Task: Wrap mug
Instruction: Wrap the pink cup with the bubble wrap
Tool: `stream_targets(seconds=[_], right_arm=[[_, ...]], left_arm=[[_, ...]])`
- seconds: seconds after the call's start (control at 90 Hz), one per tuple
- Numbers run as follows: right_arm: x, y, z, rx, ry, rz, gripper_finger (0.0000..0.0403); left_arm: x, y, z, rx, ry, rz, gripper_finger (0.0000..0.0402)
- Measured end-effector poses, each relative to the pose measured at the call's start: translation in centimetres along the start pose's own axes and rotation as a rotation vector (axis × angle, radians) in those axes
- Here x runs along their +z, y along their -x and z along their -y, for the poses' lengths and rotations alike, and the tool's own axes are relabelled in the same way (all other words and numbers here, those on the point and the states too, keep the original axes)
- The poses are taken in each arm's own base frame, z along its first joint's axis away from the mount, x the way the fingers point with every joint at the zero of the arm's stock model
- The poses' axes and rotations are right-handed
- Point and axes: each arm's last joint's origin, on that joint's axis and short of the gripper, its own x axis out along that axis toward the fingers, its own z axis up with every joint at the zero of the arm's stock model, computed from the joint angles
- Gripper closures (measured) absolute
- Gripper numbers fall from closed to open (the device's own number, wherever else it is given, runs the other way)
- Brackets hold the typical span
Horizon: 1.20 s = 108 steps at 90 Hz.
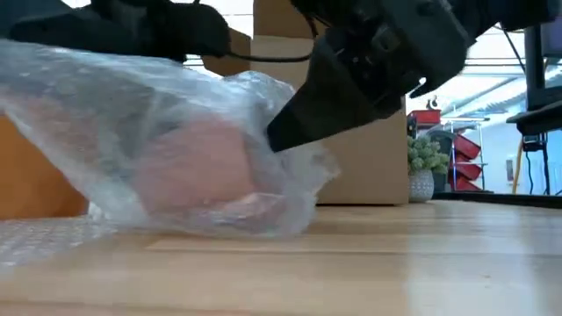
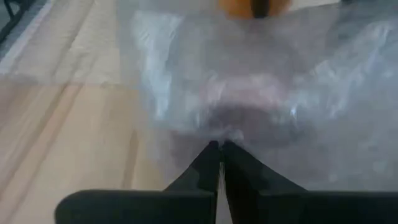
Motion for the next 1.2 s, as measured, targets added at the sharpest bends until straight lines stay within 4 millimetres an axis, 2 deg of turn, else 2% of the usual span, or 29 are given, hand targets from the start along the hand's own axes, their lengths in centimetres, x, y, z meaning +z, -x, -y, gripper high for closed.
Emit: stream_targets(seconds=[0.222,0.311,0.589,0.756,0.878,1.044,1.2], right_arm=[[-0.3,-0.2,0.0,0.006,0.004,-0.014,0.0403],[-0.4,-0.5,0.0,0.006,0.004,0.0,0.0403],[-1.6,-3.4,-0.4,0.077,-0.012,0.078,0.0401],[-1.5,-3.9,0.1,0.141,-0.049,0.05,0.0401],[-1.2,-3.1,0.3,0.144,-0.035,0.007,0.0401],[-0.1,-1.0,0.7,0.15,-0.014,-0.051,0.04],[0.6,0.6,0.9,0.158,-0.037,-0.086,0.0365]], left_arm=[[1.4,-0.7,1.1,-0.067,-0.003,0.13,0.0147],[1.6,-1.5,1.4,-0.072,-0.009,0.133,0.0147],[1.9,-4.6,2.2,-0.098,-0.024,0.11,0.0146],[1.9,-5.0,2.2,-0.086,-0.035,0.105,0.0146],[2.1,-4.9,2.2,-0.081,-0.026,0.123,0.0146],[2.2,-4.8,2.3,-0.065,0.017,0.138,0.0146],[2.4,-4.8,2.4,-0.063,0.028,0.164,0.0147]])
